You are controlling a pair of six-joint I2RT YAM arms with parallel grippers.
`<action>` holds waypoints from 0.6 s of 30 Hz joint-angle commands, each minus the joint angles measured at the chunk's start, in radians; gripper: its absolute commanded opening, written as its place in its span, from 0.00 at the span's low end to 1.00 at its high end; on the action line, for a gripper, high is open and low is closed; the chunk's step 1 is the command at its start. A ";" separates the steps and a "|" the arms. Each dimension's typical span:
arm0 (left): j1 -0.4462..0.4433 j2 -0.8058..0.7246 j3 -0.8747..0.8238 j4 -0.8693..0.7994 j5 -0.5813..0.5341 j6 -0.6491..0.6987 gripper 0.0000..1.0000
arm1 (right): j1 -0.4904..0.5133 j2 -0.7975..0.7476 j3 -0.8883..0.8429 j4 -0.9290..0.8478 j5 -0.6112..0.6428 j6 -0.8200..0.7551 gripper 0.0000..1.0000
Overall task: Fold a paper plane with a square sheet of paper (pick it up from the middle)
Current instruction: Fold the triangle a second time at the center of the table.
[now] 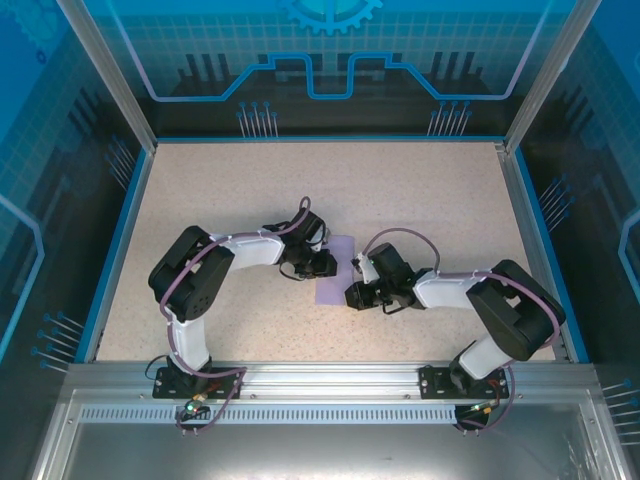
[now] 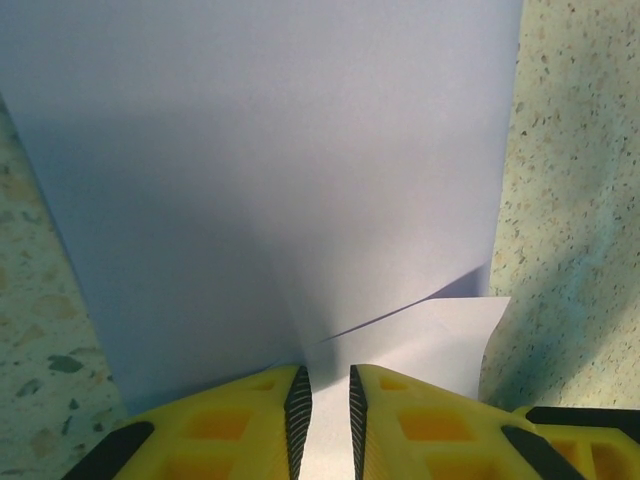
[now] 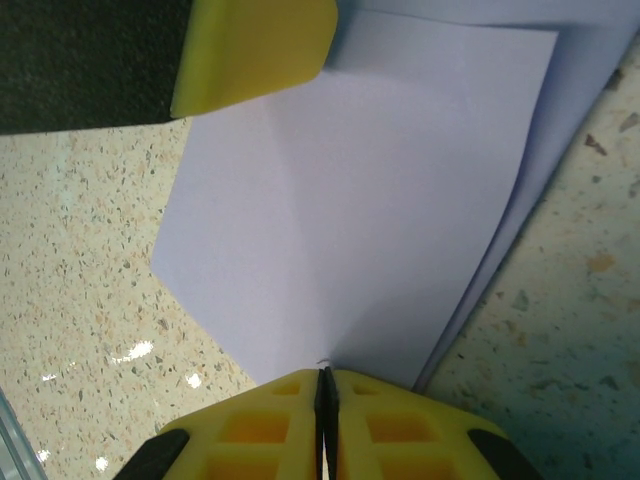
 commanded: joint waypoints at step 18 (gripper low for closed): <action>0.129 -0.015 0.058 -0.178 -0.117 0.120 0.25 | 0.013 -0.005 -0.072 -0.136 0.042 0.008 0.12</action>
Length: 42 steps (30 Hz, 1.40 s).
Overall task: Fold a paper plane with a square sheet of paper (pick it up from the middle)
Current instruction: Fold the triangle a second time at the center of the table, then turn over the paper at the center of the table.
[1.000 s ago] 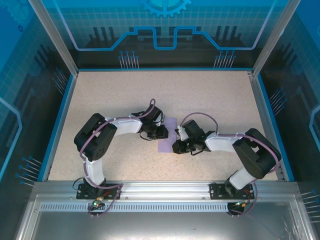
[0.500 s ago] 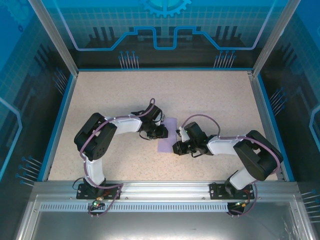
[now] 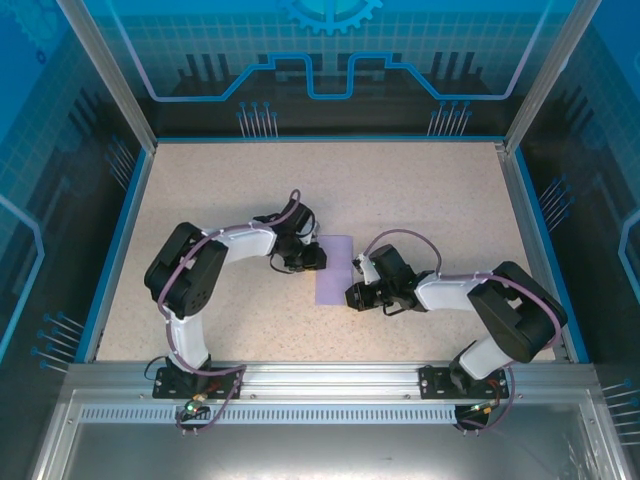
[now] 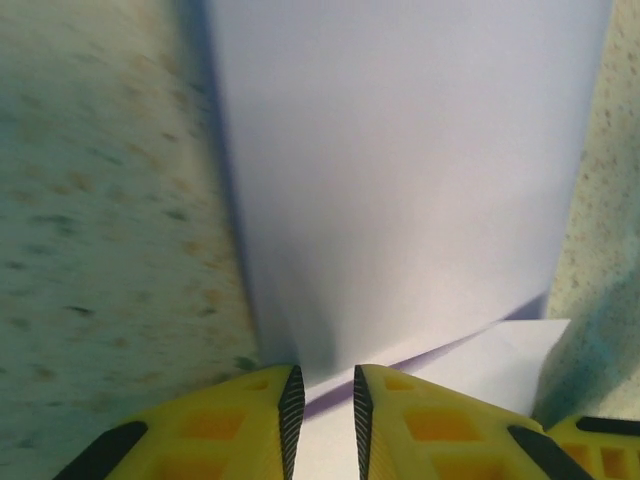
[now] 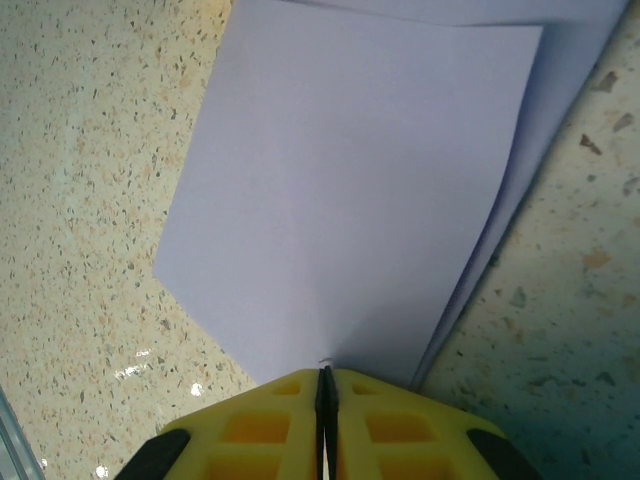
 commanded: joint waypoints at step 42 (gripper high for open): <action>-0.148 -0.245 -0.423 0.617 -0.004 -0.509 0.51 | -0.071 -0.075 0.099 -0.235 0.044 -0.048 0.21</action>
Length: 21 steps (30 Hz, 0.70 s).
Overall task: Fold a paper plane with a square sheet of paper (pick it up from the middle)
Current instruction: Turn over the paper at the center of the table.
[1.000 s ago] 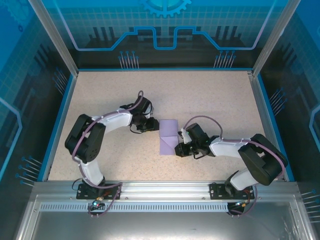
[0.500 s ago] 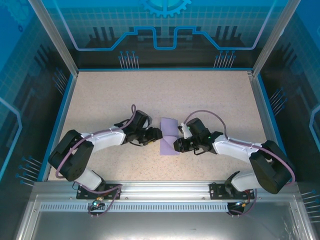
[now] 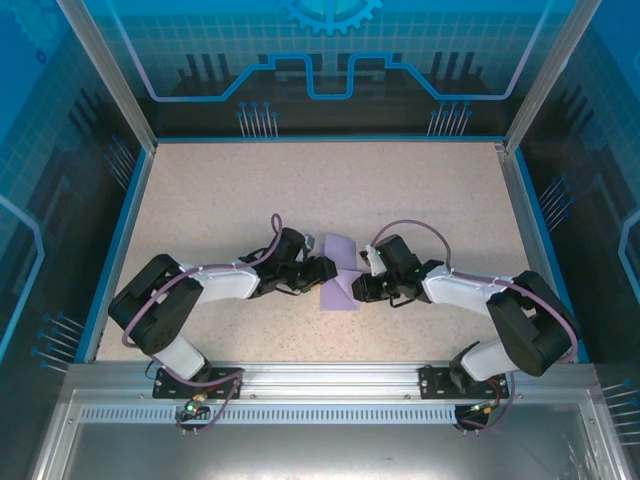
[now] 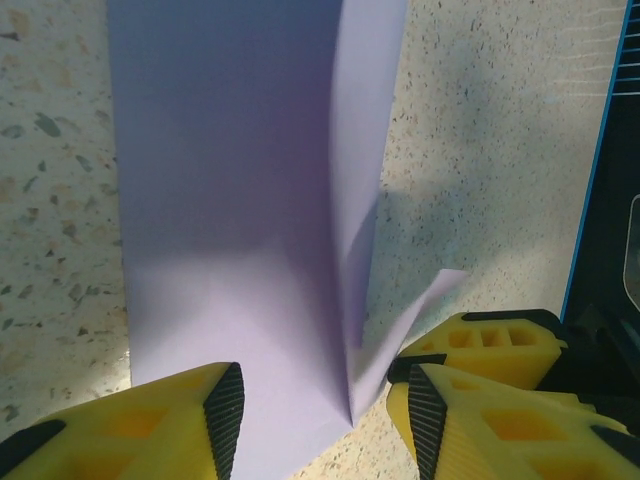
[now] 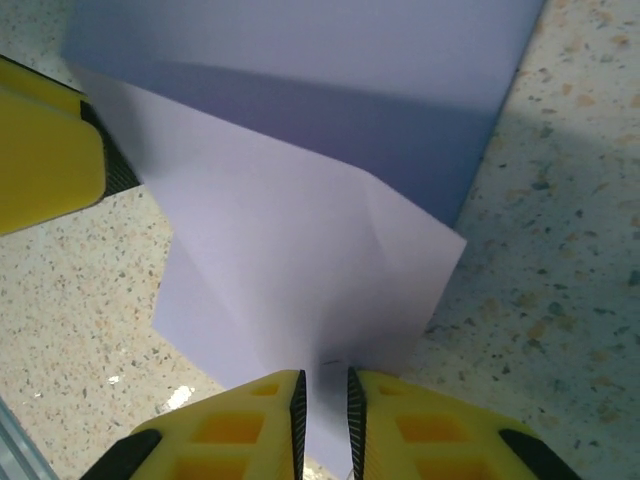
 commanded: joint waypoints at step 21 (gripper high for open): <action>-0.009 0.061 0.053 0.034 -0.004 0.023 0.15 | -0.017 -0.003 0.012 0.004 -0.015 -0.021 0.21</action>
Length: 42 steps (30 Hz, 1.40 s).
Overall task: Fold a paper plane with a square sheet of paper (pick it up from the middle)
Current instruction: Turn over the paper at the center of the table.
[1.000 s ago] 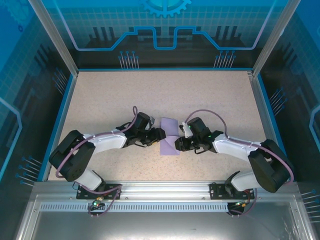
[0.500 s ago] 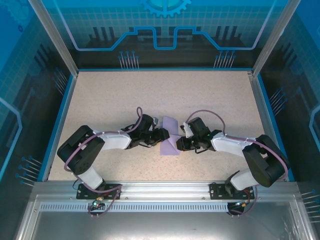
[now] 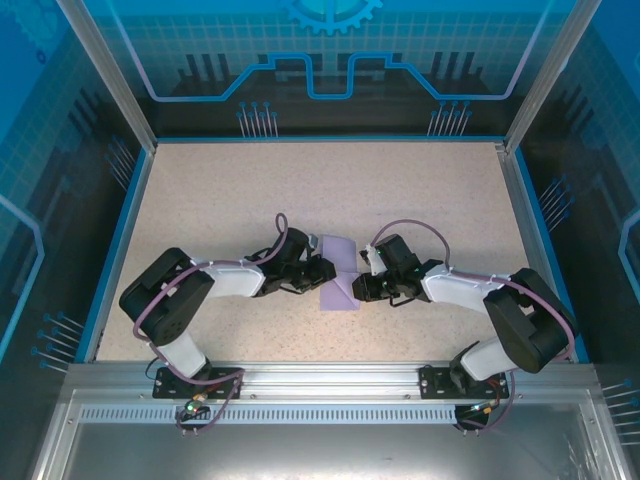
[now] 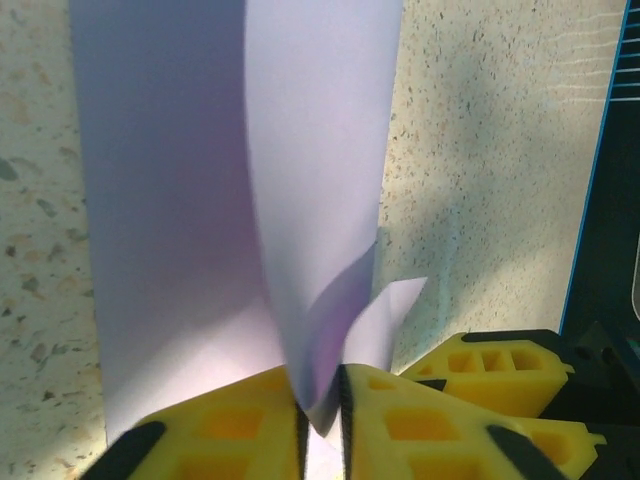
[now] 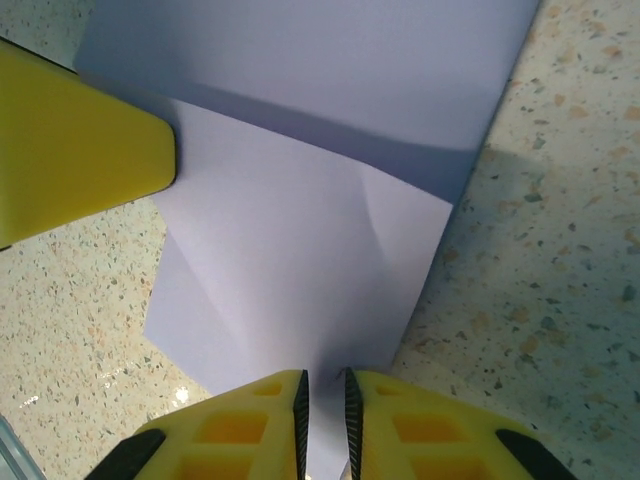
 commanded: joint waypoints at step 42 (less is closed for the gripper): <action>0.039 -0.330 0.213 -0.233 0.081 0.009 0.07 | -0.130 -0.331 -0.247 0.749 -0.243 0.931 0.82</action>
